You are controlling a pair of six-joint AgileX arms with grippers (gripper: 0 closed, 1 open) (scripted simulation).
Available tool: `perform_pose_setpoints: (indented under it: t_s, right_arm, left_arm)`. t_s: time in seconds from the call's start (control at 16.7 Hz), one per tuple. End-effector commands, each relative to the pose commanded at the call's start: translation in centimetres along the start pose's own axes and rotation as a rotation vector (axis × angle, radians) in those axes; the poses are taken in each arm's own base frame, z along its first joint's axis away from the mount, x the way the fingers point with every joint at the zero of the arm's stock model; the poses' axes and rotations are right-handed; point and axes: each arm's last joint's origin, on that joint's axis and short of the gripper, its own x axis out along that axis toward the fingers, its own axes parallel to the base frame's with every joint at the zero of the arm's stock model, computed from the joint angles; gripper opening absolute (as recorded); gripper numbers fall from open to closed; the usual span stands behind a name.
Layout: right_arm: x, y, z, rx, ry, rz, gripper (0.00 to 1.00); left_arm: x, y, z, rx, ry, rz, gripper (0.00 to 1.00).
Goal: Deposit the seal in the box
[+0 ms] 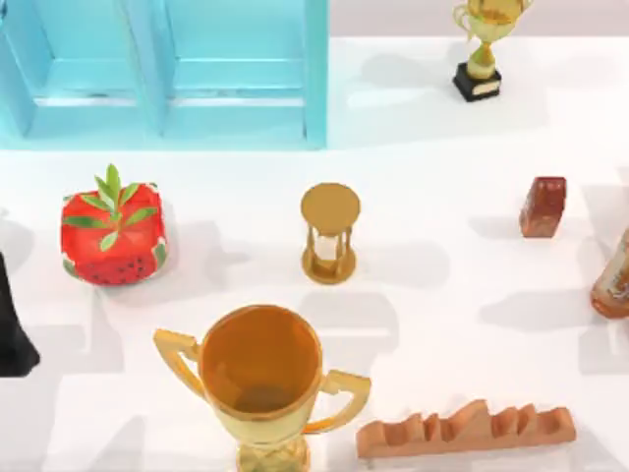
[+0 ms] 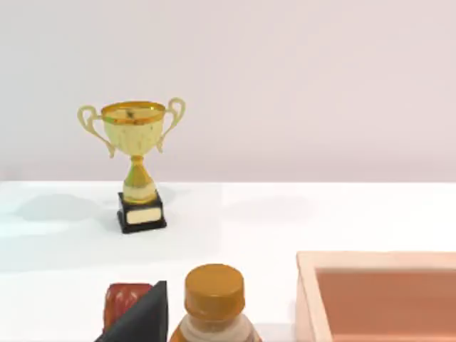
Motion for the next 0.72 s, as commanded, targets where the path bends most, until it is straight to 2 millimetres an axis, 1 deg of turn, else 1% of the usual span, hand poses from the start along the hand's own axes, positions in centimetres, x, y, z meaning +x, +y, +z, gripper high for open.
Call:
perform_pose_setpoints:
  t_s: [0.18, 0.3, 0.36, 0.54, 0.66, 0.72]
  right_arm:
    - [0.0, 0.0, 0.2, 0.001, 0.007, 0.002, 1.00]
    - [0.0, 0.1, 1.2, 0.008, 0.046, 0.012, 1.00]
    - [0.1, 0.2, 2.0, 0.012, 0.076, 0.018, 1.00]
    - [0.8, 0.5, 5.5, 0.029, 0.204, 0.037, 1.00]
    - [2.3, 0.7, 8.6, 0.041, 0.322, 0.047, 1.00]
    - [3.4, 0.9, 10.1, 0.046, 0.392, 0.051, 1.00]
  left_arm:
    - [0.0, 0.0, 0.0, 0.000, 0.000, 0.000, 1.00]
    - [0.0, 0.0, 0.0, 0.000, 0.000, 0.000, 1.00]
    - [0.0, 0.0, 0.0, 0.000, 0.000, 0.000, 1.00]
    - [0.0, 0.0, 0.0, 0.000, 0.000, 0.000, 1.00]
    - [0.0, 0.0, 0.0, 0.000, 0.000, 0.000, 1.00]
    - [0.0, 0.0, 0.0, 0.000, 0.000, 0.000, 1.00]
